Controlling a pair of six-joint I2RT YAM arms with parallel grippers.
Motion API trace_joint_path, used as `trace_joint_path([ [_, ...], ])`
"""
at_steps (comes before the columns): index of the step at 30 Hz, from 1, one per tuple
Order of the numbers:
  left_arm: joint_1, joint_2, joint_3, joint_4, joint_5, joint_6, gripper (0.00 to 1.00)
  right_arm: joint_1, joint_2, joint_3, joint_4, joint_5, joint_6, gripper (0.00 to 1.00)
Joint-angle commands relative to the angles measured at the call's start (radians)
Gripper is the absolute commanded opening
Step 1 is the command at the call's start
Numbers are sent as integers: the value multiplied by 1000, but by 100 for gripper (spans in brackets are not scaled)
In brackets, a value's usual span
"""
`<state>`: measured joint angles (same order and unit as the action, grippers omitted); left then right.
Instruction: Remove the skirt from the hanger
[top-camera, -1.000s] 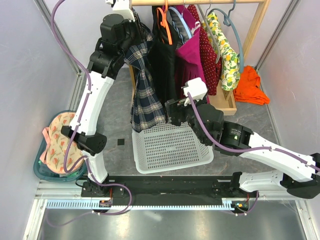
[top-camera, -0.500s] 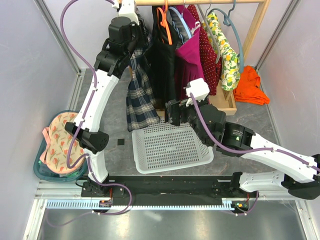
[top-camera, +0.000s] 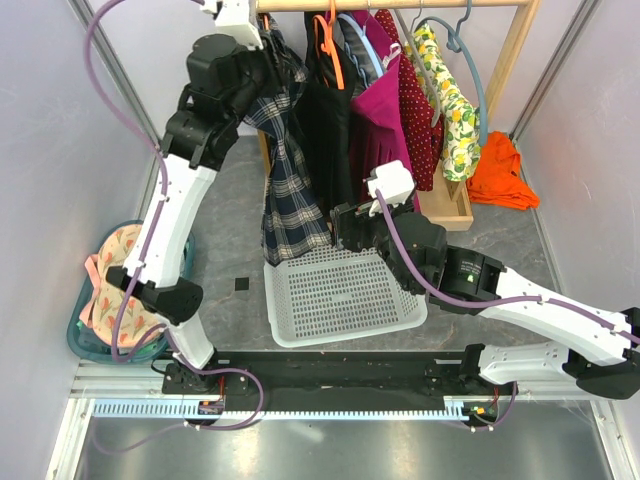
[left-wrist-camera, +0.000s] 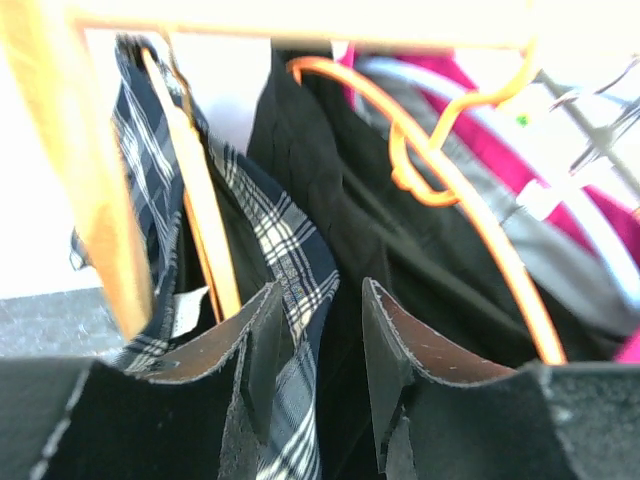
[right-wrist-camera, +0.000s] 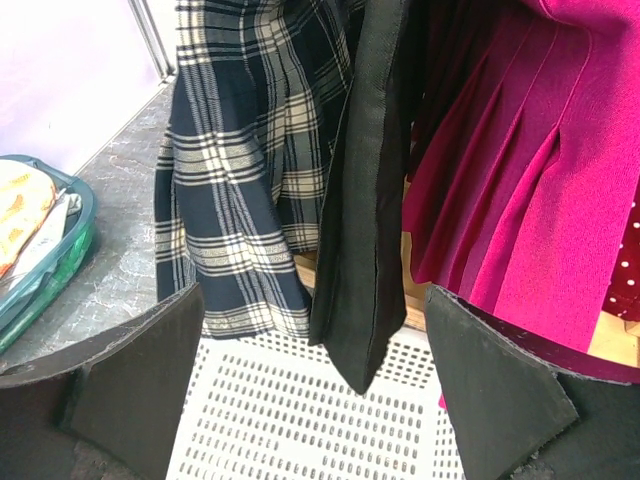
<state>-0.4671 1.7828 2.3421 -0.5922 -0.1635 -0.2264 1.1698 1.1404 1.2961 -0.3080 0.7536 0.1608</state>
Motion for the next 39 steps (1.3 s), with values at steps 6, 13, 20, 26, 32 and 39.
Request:
trace_joint_path([
  [6, -2, -51, -47, 92, -119, 56, 47, 1, -31, -14, 17, -19, 17, 98],
  [13, -2, 21, -58, 126, -182, 75, 48, 2, -42, -17, 15, -14, 9, 98],
  [20, -1, 89, -35, 161, -245, 99, 49, 1, -65, -37, 15, -10, 8, 98],
  [26, -1, 151, -20, 180, -271, 121, 18, 1, -70, -43, 17, -13, 5, 98],
  [32, -1, 161, 23, 190, -248, 133, 2, 1, -74, -58, 18, -10, 6, 98],
  [39, 1, 130, 149, 216, -211, 185, 2, 1, -79, -84, 30, -20, 20, 98],
])
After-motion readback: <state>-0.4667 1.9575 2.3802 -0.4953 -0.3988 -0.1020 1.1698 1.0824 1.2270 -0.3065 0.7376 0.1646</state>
